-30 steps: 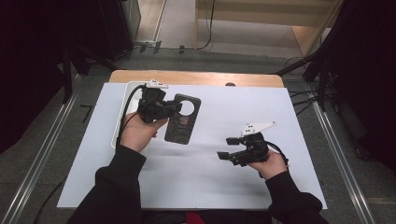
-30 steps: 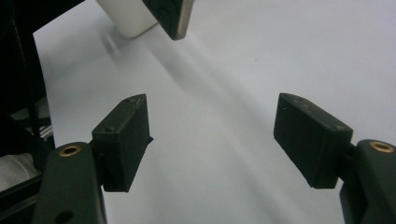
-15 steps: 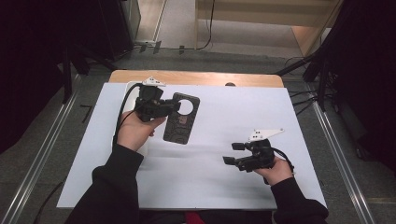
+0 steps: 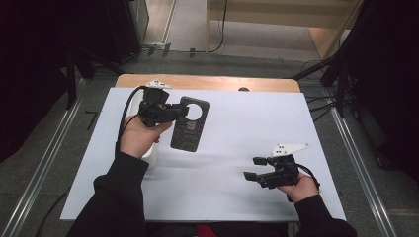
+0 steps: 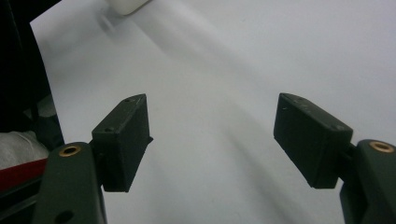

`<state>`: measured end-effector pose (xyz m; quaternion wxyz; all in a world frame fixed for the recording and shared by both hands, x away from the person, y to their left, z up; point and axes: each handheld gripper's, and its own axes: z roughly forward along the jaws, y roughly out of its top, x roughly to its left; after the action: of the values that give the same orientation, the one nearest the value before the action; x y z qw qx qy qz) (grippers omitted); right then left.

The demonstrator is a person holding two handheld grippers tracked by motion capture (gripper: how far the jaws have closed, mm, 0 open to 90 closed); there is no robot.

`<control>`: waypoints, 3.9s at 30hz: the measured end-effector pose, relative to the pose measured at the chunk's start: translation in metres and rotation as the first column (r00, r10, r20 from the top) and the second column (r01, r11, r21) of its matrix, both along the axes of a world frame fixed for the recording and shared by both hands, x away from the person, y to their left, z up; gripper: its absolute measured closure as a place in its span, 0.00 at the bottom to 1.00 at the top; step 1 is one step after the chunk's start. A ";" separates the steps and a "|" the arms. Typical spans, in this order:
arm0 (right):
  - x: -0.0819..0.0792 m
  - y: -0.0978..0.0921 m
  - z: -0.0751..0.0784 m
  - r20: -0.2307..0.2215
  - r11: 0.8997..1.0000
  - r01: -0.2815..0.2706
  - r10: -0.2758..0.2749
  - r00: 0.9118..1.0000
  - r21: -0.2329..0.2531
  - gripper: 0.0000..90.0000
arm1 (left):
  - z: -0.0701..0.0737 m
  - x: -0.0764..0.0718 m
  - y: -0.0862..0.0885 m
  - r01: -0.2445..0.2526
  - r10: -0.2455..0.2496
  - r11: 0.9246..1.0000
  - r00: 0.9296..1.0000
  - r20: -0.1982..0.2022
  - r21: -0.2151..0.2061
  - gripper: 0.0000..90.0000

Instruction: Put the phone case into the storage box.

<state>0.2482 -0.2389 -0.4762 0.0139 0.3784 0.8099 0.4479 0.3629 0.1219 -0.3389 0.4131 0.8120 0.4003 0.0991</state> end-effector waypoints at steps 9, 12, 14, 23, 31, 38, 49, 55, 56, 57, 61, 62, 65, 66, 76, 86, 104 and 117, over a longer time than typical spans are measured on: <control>0.000 -0.004 0.000 0.006 1.000 0.004 -0.004 1.000 0.009 0.29 | 0.009 0.004 0.008 0.000 0.000 1.000 1.000 0.011 -0.003 0.80; 0.000 -0.004 -0.001 0.004 1.000 0.005 -0.005 1.000 0.006 0.29 | 0.012 0.006 0.010 -0.003 0.003 1.000 1.000 0.013 -0.010 0.80; 0.000 -0.004 -0.001 0.003 1.000 0.006 -0.006 1.000 0.006 0.29 | 0.013 0.007 0.012 -0.005 0.005 1.000 1.000 0.014 -0.009 0.80; -0.001 -0.003 -0.001 0.001 1.000 0.006 -0.006 1.000 0.007 0.29 | 0.018 0.013 0.023 -0.019 0.020 1.000 1.000 0.019 -0.024 0.80; -0.001 -0.004 0.000 0.007 1.000 0.019 -0.019 1.000 0.010 0.29 | 0.024 0.017 0.031 -0.031 0.032 0.999 0.999 0.031 -0.040 0.80; -0.002 -0.005 -0.001 0.006 1.000 0.025 -0.025 1.000 0.005 0.29 | 0.030 0.019 0.039 -0.046 0.048 0.997 0.998 0.038 -0.057 0.80; -0.004 -0.004 -0.001 0.007 1.000 0.022 -0.023 1.000 0.006 0.29 | 0.036 0.023 0.050 -0.068 0.072 0.995 0.996 0.056 -0.079 0.80; -0.004 -0.003 -0.001 0.007 1.000 0.022 -0.022 1.000 0.004 0.29 | 0.038 0.026 0.059 -0.073 0.079 0.992 0.995 0.055 -0.102 0.80; -0.004 -0.003 -0.001 0.004 1.000 0.020 -0.020 1.000 0.005 0.29 | 0.038 0.027 0.061 -0.072 0.078 0.992 0.995 0.057 -0.106 0.80; -0.004 -0.002 -0.001 0.004 1.000 0.019 -0.019 1.000 0.004 0.29 | 0.038 0.027 0.063 -0.078 0.085 0.991 0.995 0.057 -0.110 0.80; -0.004 -0.001 -0.001 0.008 1.000 0.013 -0.013 1.000 0.003 0.29 | 0.039 0.029 0.070 -0.091 0.098 0.989 0.993 0.061 -0.114 0.80; -0.004 -0.001 -0.001 0.008 1.000 0.012 -0.012 1.000 0.003 0.29 | 0.039 0.030 0.072 -0.097 0.105 0.989 0.992 0.065 -0.116 0.80; -0.004 -0.001 -0.001 0.010 1.000 0.012 -0.012 1.000 0.003 0.29 | 0.039 0.031 0.076 -0.103 0.113 0.987 0.991 0.075 -0.120 0.80; -0.004 -0.001 -0.001 0.008 1.000 0.013 -0.013 1.000 0.002 0.29 | 0.039 0.032 0.078 -0.103 0.113 0.987 0.990 0.080 -0.125 0.80; -0.003 -0.001 0.000 0.007 1.000 0.016 -0.016 1.000 0.010 0.29 | 0.041 0.041 0.088 -0.135 0.146 0.983 0.985 0.093 -0.122 0.80; 0.000 0.000 0.000 0.005 1.000 0.011 -0.011 1.000 0.011 0.29 | 0.046 0.046 0.092 -0.150 0.161 0.983 0.981 0.107 -0.102 0.80; 0.002 0.003 0.001 0.009 1.000 -0.002 0.002 1.000 0.013 0.29 | 0.049 0.061 0.115 -0.207 0.220 0.972 0.968 0.122 -0.113 0.80; 0.000 0.002 0.000 0.009 1.000 0.007 -0.007 1.000 0.010 0.29 | 0.047 0.075 0.119 -0.229 0.244 0.967 0.959 0.144 -0.115 0.80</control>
<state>0.2480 -0.2372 -0.4757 0.0170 0.3793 0.8063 0.4536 0.4377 0.2414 -0.2921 0.4676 0.7267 0.4651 0.1919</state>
